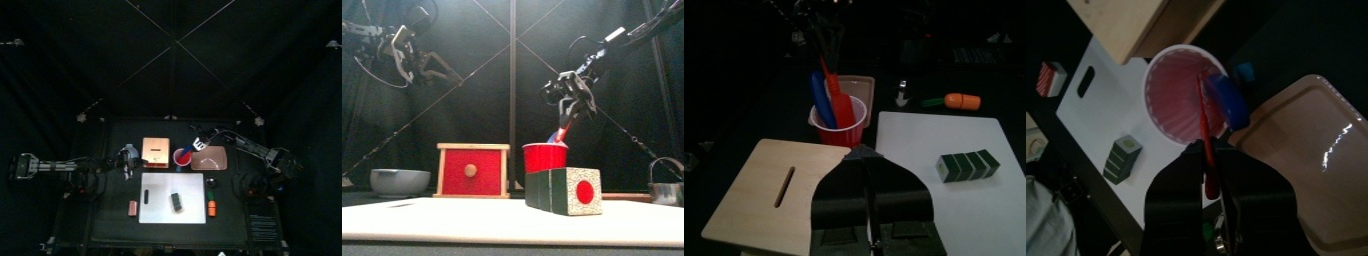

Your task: Grasp knife with other hand

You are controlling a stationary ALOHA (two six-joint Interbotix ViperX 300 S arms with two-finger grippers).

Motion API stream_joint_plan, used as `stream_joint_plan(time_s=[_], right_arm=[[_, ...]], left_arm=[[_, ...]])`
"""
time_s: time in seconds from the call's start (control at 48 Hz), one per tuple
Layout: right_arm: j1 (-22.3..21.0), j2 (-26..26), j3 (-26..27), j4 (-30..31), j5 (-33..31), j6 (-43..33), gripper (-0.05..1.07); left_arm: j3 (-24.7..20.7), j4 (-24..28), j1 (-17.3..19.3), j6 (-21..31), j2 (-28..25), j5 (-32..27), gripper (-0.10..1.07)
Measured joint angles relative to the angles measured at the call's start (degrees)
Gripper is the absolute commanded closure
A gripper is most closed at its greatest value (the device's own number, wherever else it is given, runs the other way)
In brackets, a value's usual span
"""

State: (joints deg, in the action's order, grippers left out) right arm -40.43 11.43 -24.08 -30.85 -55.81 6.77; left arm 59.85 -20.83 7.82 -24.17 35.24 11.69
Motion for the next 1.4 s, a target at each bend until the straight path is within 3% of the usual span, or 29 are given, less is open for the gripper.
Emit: stream_joint_plan(time_s=[0.25, 0.417, 0.604, 0.792, 1.104, 1.25, 1.396], right_arm=[[0.0, 9.67, -0.26, 0.0, 0.18, 0.88, 0.63], [1.05, 17.49, -4.66, -0.18, 4.92, 1.23, 0.63], [6.77, 25.22, -12.39, 0.26, 16.79, 1.41, 0.64], [17.4, 30.85, -21.36, 2.9, 34.54, 1.23, 0.64], [33.13, 27.51, -27.95, 14.77, 53.79, 0.62, 0.64], [38.06, 24.43, -28.92, 20.57, 60.56, 0.26, 0.64], [39.29, 20.39, -29.09, 22.85, 66.36, 0.26, 0.64]], left_arm=[[0.09, 0.0, 0.0, 0.09, 0.0, 0.09, 0.91], [0.09, 0.0, -0.18, 0.09, 0.0, 0.09, 0.91], [0.26, 0.0, -0.35, 0.09, 0.0, 0.18, 0.91], [0.26, 0.0, -0.44, 0.09, 0.09, 0.26, 0.91], [0.26, 0.0, -1.58, 0.0, 0.0, 1.14, 0.76], [0.26, 0.09, -3.96, 0.09, -0.09, 1.58, 0.59], [0.26, 0.0, -6.68, 0.0, -0.97, 3.34, 0.36]])
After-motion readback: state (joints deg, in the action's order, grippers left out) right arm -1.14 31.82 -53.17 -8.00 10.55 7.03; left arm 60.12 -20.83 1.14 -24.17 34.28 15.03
